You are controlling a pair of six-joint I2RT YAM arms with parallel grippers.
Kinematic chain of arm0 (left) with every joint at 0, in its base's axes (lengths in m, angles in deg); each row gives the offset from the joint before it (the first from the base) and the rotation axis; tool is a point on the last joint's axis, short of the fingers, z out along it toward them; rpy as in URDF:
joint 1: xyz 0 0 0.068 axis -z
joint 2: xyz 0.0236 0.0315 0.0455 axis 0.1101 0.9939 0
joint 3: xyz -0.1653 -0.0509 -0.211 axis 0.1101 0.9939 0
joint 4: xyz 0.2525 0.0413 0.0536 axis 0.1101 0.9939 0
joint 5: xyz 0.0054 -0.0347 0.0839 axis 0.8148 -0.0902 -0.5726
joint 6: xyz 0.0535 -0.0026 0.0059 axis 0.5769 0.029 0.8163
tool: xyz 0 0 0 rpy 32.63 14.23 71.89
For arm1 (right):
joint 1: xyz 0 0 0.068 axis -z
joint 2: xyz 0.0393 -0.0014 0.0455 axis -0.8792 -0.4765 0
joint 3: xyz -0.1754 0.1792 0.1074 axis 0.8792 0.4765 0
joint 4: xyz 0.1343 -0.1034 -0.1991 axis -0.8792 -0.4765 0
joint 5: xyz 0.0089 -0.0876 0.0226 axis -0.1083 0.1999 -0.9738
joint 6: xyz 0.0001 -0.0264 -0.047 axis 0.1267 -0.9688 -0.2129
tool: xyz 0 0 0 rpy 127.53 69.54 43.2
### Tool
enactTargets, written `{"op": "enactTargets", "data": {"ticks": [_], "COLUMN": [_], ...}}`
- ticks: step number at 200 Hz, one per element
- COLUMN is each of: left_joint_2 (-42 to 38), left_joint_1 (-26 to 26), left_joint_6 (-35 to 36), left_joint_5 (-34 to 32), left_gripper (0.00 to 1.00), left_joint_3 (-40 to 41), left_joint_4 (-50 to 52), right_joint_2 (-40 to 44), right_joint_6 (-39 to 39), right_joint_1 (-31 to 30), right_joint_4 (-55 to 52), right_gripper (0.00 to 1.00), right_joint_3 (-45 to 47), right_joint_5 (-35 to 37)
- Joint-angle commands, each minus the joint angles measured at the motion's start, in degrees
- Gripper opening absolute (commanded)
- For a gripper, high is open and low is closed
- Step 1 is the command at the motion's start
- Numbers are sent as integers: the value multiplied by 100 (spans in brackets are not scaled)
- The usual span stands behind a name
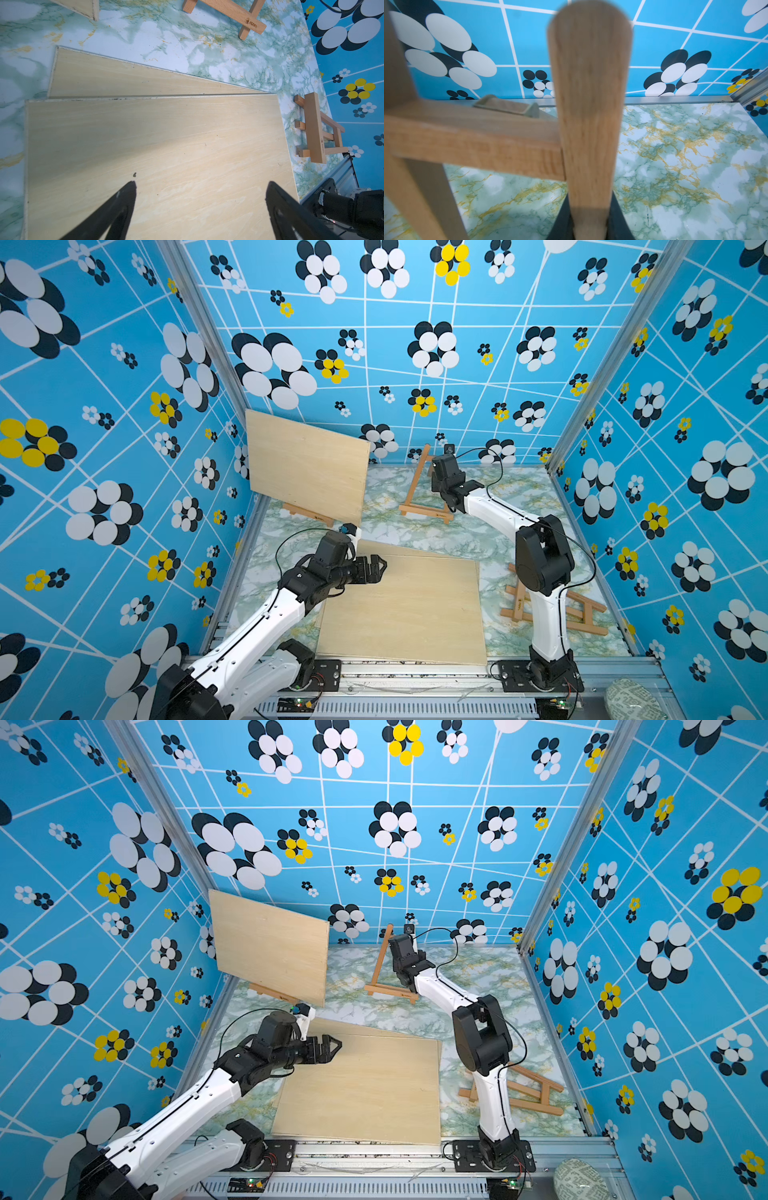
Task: Assemble the easel
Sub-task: Place the easel at the center of the board.
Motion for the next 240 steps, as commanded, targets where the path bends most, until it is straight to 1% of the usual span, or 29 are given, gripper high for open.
{"op": "enactTargets", "data": {"ticks": [1,45,61,95,109,125,126,143,171,218,230,236,238,240], "left_joint_2": [-90,-73,-53,-126,-198,-302,-305,-416,-543,-641,-672,-684,-685,-686], "left_joint_1": [-55,-94,-94,-107,-128,-176,-179,-285,-457,-588,-616,-625,-639,-637], "left_joint_6": [12,17,9,17,34,43,39,55,61,86,83,87,81,87], "left_joint_5": [-84,-111,-108,-140,-160,-156,-156,-105,16,100,117,126,131,134], "left_gripper": [99,99,99,99,99,99,99,99,99,99,99,99,99,99], "left_joint_3": [79,84,66,73,105,165,173,243,335,425,435,440,444,444], "left_joint_4": [87,70,70,143,191,233,235,271,281,298,301,297,296,297], "right_joint_2": [58,54,-2,-223,-320,-370,-493,-657,-851,-1118,-1112,-1100,-1092,-1092], "right_joint_6": [3,-53,-54,109,59,19,18,41,103,151,154,162,165,169], "right_joint_1": [-170,-202,-253,-393,-473,-545,-547,-590,-600,-609,-609,-609,-607,-608], "right_joint_4": [15,20,-33,-279,-273,-336,-348,-462,-639,-878,-887,-888,-884,-882], "right_gripper": [0,0,0,0,0,0,0,0,0,1,5,9,12,13], "right_joint_3": [218,264,192,-135,-229,-381,-395,-583,-870,-1250,-1270,-1266,-1258,-1255], "right_joint_5": [-715,-939,-842,-263,-81,-13,-1,118,163,250,237,226,226,226]}}
